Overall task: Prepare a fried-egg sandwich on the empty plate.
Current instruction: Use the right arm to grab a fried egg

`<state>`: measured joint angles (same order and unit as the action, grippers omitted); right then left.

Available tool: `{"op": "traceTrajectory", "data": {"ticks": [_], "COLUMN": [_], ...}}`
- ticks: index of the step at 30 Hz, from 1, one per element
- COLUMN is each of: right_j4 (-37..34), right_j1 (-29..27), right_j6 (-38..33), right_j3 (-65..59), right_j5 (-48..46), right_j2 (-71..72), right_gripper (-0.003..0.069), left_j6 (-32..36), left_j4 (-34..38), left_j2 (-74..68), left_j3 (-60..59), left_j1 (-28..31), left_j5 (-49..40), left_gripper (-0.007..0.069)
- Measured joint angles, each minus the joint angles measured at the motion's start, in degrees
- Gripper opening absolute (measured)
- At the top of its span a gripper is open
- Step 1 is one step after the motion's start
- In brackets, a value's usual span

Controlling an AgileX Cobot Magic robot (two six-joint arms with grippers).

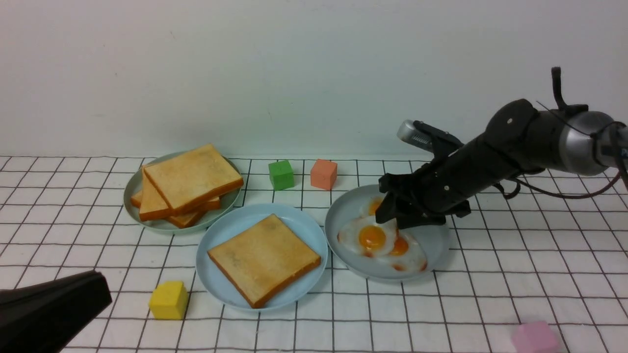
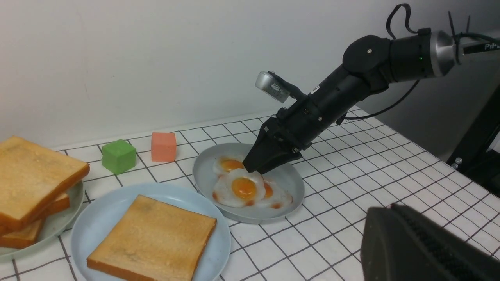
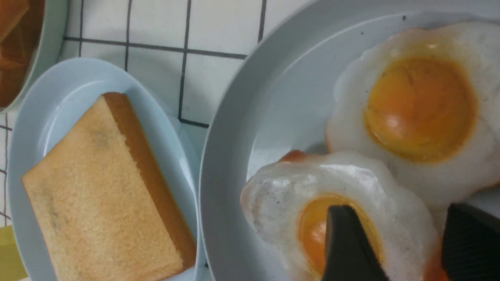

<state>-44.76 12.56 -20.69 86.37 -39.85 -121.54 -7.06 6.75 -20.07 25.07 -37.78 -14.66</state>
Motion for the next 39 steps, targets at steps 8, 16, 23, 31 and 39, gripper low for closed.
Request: {"op": "traceTrajectory", "data": {"ticks": [8,16,23,31,39], "right_j4": [-0.46,0.02,-2.61,-3.93,-4.04], "right_j1": [0.0,0.0,0.0,0.0,0.0], "right_j6": [-0.62,-0.97,-1.93,-1.99,-1.98], "right_j3": [0.07,0.07,0.07,0.23,0.35], "right_j5": [0.42,1.24,1.66,1.99,2.16], "right_j2": [-1.33,-1.39,-1.41,-2.41,-2.52], "right_gripper": [0.0356,0.0356,0.0356,0.0356,0.0279], "left_j6": [0.0,0.0,0.0,0.0,0.0], "left_j4": [0.06,0.06,0.06,0.06,0.06], "left_j2": [0.0,0.0,0.0,0.0,0.0], "left_j3": [0.0,0.0,0.0,0.0,0.0], "left_j1": [0.0,0.0,0.0,0.0,0.0], "left_j5": [-0.05,-1.09,-1.35,-1.35,-1.35], "left_gripper": [-0.0013,-0.0013,-0.0013,-0.0013,-0.0011]}}
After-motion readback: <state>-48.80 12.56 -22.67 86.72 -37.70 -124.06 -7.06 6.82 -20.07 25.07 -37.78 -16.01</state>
